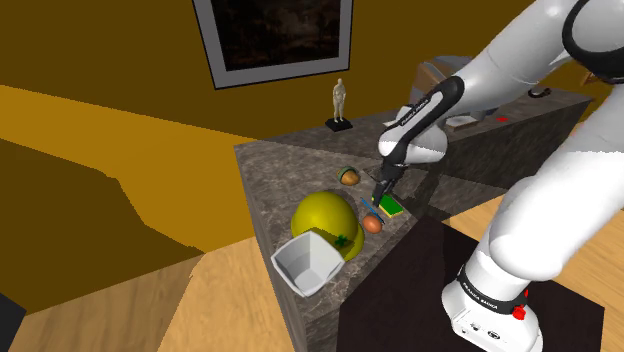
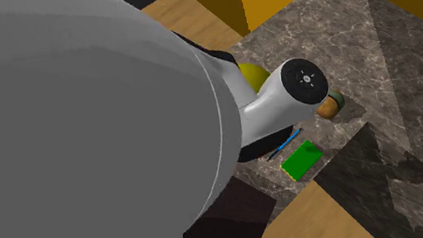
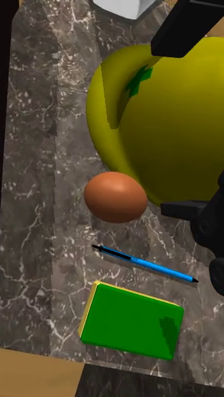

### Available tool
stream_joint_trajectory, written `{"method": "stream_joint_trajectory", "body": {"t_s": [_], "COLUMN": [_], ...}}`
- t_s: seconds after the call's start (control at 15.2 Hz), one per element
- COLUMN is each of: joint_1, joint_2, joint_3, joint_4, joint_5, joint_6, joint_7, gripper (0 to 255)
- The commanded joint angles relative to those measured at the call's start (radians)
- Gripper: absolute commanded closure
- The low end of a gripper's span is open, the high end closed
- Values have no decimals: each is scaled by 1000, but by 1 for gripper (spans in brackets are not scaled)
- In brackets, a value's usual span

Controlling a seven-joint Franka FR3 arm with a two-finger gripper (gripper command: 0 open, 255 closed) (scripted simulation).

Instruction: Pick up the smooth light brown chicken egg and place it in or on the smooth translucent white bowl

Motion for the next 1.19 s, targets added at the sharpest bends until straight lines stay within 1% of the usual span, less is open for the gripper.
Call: {"method": "stream_joint_trajectory", "body": {"t_s": [0.0,0.07,0.13,0.2,0.26,0.33,0.46,0.53,0.99,1.12], "joint_1": [53,78,92,88,71,44,-19,-51,-106,-110], "joint_2": [106,164,224,283,340,395,498,545,667,676], "joint_3": [-47,-60,-61,-45,-20,13,78,109,204,211], "joint_4": [20,39,61,87,114,142,200,229,295,300], "joint_5": [145,246,355,462,559,642,774,826,987,1000], "joint_6": [60,79,91,97,99,101,103,105,146,149], "joint_7": [-137,-225,-319,-411,-496,-572,-699,-751,-880,-890], "gripper": [0,0,0,0,0,0,0,0,0,0]}}
